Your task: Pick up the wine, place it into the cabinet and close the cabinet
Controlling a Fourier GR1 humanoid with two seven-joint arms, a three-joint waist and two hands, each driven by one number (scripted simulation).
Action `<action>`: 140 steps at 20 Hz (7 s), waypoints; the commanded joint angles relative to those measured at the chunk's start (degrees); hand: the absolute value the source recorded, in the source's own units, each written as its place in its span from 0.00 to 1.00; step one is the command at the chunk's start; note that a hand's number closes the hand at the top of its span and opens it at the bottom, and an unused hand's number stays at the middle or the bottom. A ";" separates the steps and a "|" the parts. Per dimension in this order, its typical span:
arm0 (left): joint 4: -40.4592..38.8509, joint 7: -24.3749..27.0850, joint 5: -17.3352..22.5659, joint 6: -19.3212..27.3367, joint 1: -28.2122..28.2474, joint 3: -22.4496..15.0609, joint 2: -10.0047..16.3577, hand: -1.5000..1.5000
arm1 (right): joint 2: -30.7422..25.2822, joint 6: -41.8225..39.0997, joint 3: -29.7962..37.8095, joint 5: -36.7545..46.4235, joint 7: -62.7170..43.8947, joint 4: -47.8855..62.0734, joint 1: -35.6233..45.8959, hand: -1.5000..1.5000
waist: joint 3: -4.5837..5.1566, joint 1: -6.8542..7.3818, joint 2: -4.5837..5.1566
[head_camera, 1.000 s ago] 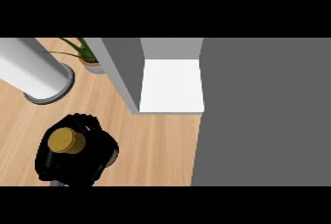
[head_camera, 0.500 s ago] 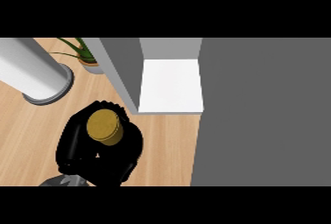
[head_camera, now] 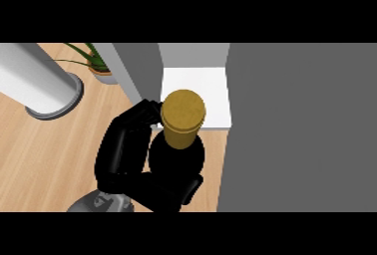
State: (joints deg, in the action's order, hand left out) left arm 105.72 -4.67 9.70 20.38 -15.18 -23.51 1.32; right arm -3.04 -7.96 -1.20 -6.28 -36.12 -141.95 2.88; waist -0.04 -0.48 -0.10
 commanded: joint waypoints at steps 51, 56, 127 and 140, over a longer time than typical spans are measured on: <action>-47.71 33.03 12.29 13.80 -19.85 1.85 -1.32 1.00 | -0.57 1.89 0.71 -4.83 -7.74 -7.95 3.63 0.00 | 0.09 -0.77 0.24; -48.89 30.14 11.98 11.67 -21.26 3.97 -1.32 1.00 | 0.31 1.63 -0.96 -3.09 -5.68 -8.13 0.85 0.00 | 0.05 -0.16 0.07; -102.46 47.17 15.12 7.86 -50.57 24.52 0.09 0.00 | 2.39 -2.35 -4.76 -2.65 2.49 -1.10 -1.41 0.00 | 0.05 -4.17 1.70; -100.39 52.71 15.68 4.17 -45.96 26.36 0.08 0.00 | 1.83 -2.74 -2.24 -4.17 3.16 -0.11 0.68 0.00 | 0.08 -3.40 1.60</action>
State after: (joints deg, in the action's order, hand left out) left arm 5.34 46.54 25.60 27.31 -63.52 2.67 -0.02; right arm -1.00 -10.14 -5.05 -6.98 -33.75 -140.21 4.35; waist -0.02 -4.53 1.48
